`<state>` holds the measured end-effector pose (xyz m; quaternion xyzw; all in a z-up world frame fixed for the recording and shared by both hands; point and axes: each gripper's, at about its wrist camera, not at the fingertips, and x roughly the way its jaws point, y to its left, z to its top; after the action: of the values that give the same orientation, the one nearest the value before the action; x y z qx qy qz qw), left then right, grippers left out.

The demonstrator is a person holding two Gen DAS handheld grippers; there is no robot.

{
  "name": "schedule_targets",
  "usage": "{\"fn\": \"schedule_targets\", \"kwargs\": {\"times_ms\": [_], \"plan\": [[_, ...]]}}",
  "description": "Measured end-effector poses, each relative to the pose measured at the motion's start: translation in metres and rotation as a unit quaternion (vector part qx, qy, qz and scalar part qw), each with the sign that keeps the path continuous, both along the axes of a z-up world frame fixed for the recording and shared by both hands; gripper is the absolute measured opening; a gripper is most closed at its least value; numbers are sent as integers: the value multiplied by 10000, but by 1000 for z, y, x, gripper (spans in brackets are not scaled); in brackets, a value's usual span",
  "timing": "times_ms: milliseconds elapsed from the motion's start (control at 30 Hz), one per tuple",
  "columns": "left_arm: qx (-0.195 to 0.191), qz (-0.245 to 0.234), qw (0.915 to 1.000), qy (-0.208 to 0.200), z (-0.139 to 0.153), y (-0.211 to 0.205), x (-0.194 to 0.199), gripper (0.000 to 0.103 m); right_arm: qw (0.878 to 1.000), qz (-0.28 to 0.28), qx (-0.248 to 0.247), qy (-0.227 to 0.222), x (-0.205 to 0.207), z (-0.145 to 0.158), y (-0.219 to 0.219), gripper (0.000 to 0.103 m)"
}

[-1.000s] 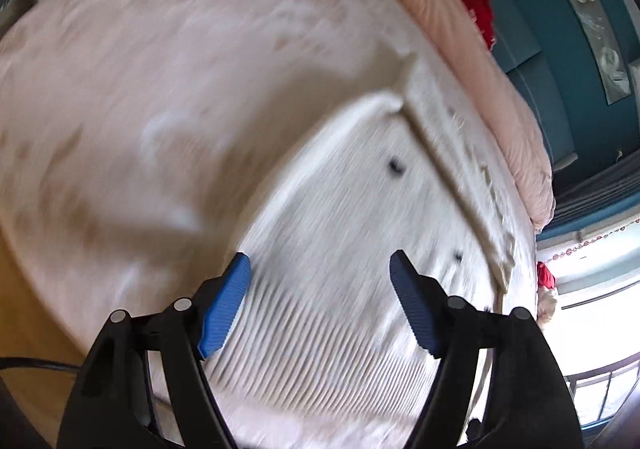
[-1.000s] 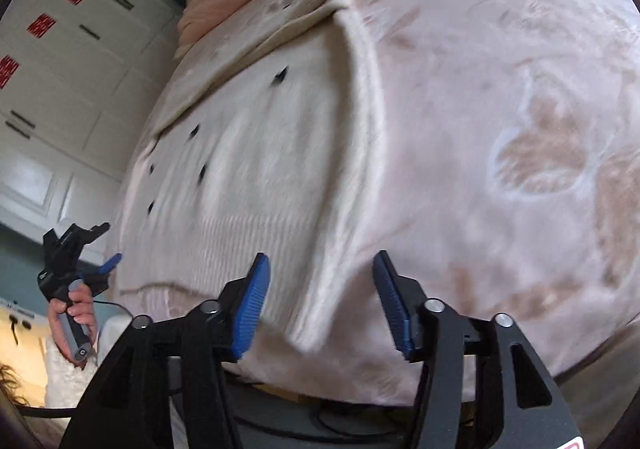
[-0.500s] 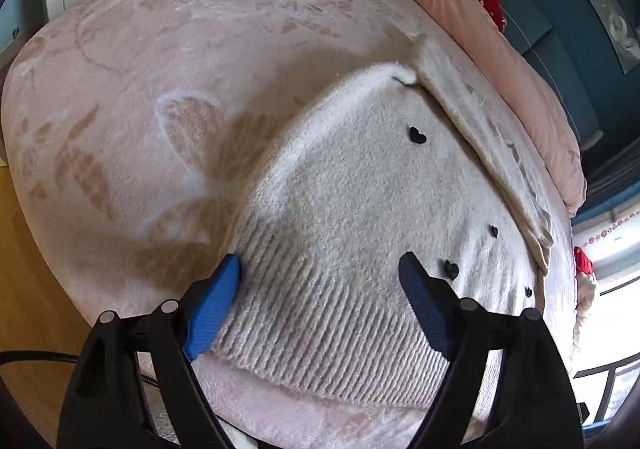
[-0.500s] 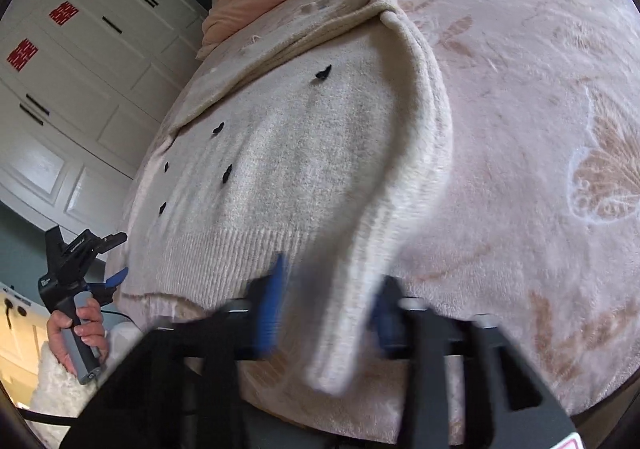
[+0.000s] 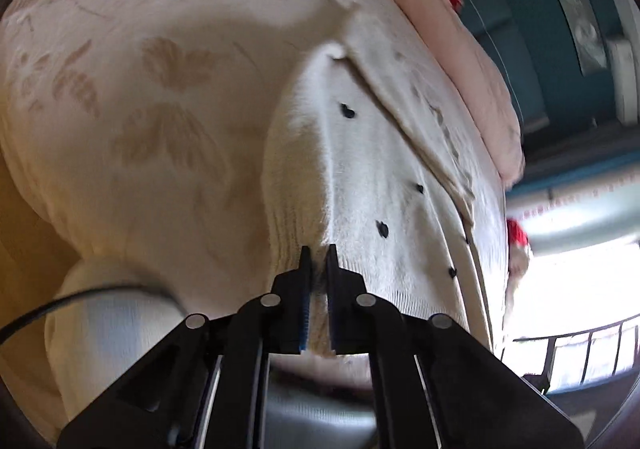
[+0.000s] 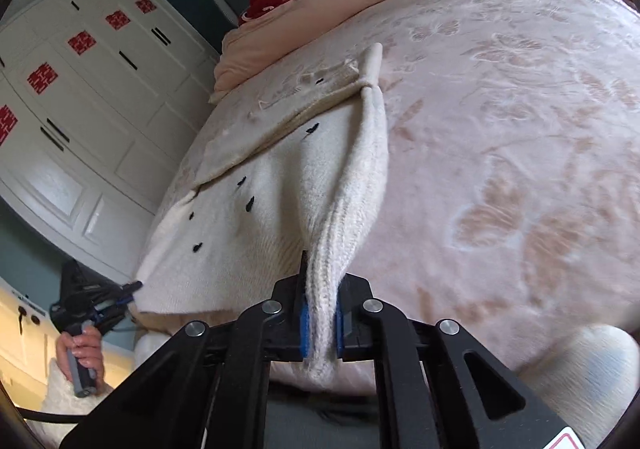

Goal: Fold small clothes

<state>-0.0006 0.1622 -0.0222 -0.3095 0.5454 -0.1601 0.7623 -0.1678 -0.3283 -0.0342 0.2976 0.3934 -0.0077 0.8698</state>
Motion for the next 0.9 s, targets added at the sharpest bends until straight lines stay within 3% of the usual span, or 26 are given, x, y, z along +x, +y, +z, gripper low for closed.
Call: {"fn": "schedule_targets", "kwargs": {"times_ms": [200,300,400,500,567,667,700,733,767,900], "plan": [[249,-659,9974,149,15,4,-82,4,9954,445,-5,850,-88,-9,20,8],[517,-915,9944,83,26,7,-118,0,9938,650,94,900,-112,4,33,8],[557,-936,9936,-302,56,5,-128,0,9972,596,-26,442,-103,35,34,8],[446,-884,9911,-887,84,-10,-96,0,9978,613,-222,-80,-62,61,22,8],[845,-820,9879,-1009,87,-23,-72,0,9974,584,-407,-102,-37,62,14,8],[1051,-740,9906,-461,62,-24,-51,6,9974,639,-334,34,-29,51,19,8],[1085,-703,9912,-280,53,-23,-49,18,9971,677,-347,96,-33,47,23,8],[1204,-621,9907,-84,42,-22,-49,36,9966,716,-373,181,-37,41,26,8],[1390,-538,9888,116,29,-21,-53,41,9960,742,-399,292,-44,33,29,8],[1665,-692,9820,559,-10,-21,-63,43,9967,629,-222,459,-59,17,34,8]]}}
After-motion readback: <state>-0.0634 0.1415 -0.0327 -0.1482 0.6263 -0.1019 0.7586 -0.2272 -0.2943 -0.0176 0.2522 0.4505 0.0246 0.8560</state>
